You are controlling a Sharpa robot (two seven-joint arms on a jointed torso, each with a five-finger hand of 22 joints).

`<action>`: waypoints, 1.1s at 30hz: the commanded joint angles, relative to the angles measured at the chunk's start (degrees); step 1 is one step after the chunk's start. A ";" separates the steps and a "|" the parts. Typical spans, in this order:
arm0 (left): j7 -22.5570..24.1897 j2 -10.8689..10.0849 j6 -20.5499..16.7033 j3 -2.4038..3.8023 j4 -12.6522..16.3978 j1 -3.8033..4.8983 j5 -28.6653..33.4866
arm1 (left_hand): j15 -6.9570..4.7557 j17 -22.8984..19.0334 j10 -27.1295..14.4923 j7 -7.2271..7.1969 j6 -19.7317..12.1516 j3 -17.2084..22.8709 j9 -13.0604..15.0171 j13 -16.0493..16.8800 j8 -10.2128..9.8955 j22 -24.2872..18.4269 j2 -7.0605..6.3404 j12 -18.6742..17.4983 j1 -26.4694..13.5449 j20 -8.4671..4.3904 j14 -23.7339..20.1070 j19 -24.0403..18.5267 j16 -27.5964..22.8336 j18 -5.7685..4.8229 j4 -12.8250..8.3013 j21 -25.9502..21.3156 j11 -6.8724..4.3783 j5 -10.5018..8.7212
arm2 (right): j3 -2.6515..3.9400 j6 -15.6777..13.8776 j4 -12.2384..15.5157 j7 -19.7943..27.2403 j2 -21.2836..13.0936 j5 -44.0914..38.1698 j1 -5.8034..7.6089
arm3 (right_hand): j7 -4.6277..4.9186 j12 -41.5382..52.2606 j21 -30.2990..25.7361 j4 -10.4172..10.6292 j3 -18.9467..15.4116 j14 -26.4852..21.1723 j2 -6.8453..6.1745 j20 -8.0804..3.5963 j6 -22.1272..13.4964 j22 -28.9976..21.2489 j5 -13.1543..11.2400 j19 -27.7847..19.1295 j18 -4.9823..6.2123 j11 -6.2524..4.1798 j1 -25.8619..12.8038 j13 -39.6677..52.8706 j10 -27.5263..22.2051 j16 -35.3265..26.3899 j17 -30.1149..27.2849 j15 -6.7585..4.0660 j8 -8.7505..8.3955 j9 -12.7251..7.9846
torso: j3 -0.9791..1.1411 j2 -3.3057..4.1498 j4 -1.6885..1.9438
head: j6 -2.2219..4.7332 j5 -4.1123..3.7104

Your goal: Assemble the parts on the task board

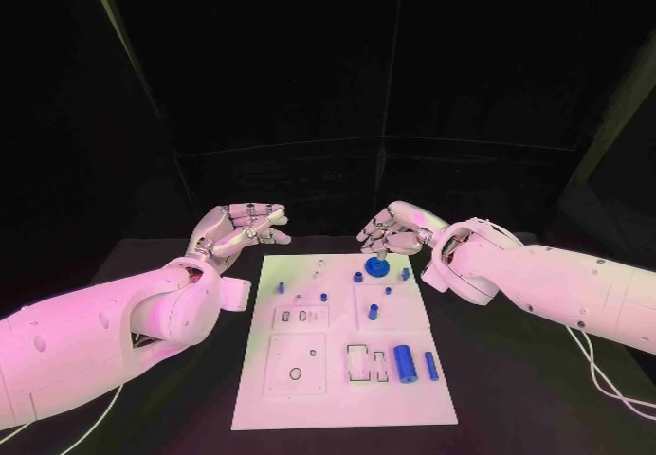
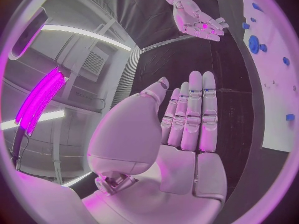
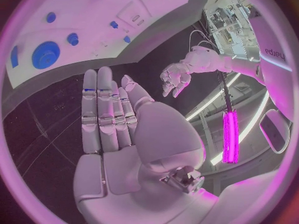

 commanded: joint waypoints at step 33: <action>-1.50 -1.14 2.49 0.06 3.48 0.14 -2.50 | -0.30 2.34 0.70 0.10 0.74 0.84 -0.13 -0.25 -1.45 0.36 -0.86 -2.04 -0.31 -0.50 1.53 1.59 0.34 0.67 -0.14 0.93 0.09 -0.32 | 0.10 8.32 -2.20 -15.11 5.18 -30.63 0.89 | 0.16 -1.17 24.02 0.21 4.73 3.32 -1.88 0.01 -2.03 19.75 -3.54 5.61 -0.33 0.47 -3.81 0.10 -5.67 41.20 38.20 0.02 -1.38 0.05 | -0.20 5.01 0.61 | 0.07 -0.82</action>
